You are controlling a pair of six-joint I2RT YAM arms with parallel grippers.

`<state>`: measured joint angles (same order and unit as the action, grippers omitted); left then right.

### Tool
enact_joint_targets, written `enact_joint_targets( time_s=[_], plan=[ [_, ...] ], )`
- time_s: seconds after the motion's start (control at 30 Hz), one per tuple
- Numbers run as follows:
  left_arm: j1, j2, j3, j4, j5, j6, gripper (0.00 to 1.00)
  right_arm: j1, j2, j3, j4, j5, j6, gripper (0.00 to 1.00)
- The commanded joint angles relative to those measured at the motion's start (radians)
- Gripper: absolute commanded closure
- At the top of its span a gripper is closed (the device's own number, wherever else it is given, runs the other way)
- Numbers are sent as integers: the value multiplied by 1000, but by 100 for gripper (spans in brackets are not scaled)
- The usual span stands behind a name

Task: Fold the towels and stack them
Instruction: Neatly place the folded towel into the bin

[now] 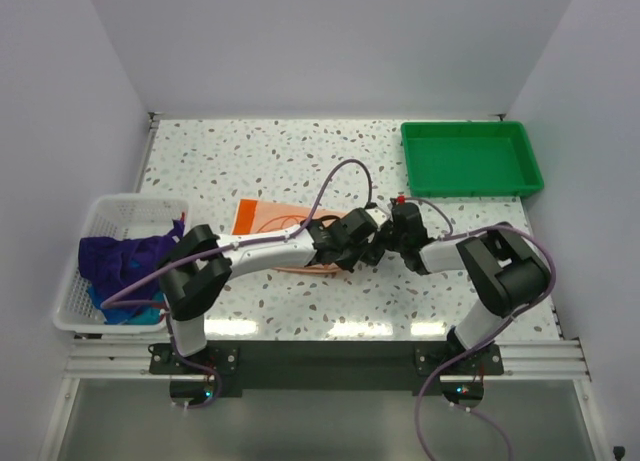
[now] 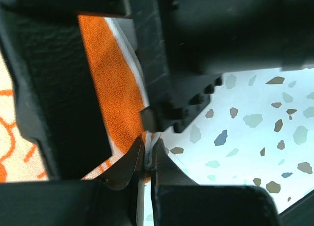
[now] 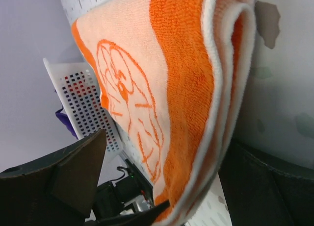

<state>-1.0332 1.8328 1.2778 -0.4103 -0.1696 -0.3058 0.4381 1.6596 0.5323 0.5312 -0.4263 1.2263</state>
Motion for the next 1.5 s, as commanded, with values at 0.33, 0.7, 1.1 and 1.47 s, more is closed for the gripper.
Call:
enact_joint_targets(
  time_s=[0.33,0.7,1.1,1.47],
  plan=[
    [4,8,20,74,67,-67,79,57,69,127,-219,96,-148,62],
    [106,-151,-43,102,54,-96,15,-36,72,277,-411,89,-378,100],
    [626,-480,-262,42,134,-24,0,-176,245,872,-933,187,-769,100],
    [700,-582,-368,15,35,37,0,-358,489,1546,-1355,412,-1188,100]
  ],
)
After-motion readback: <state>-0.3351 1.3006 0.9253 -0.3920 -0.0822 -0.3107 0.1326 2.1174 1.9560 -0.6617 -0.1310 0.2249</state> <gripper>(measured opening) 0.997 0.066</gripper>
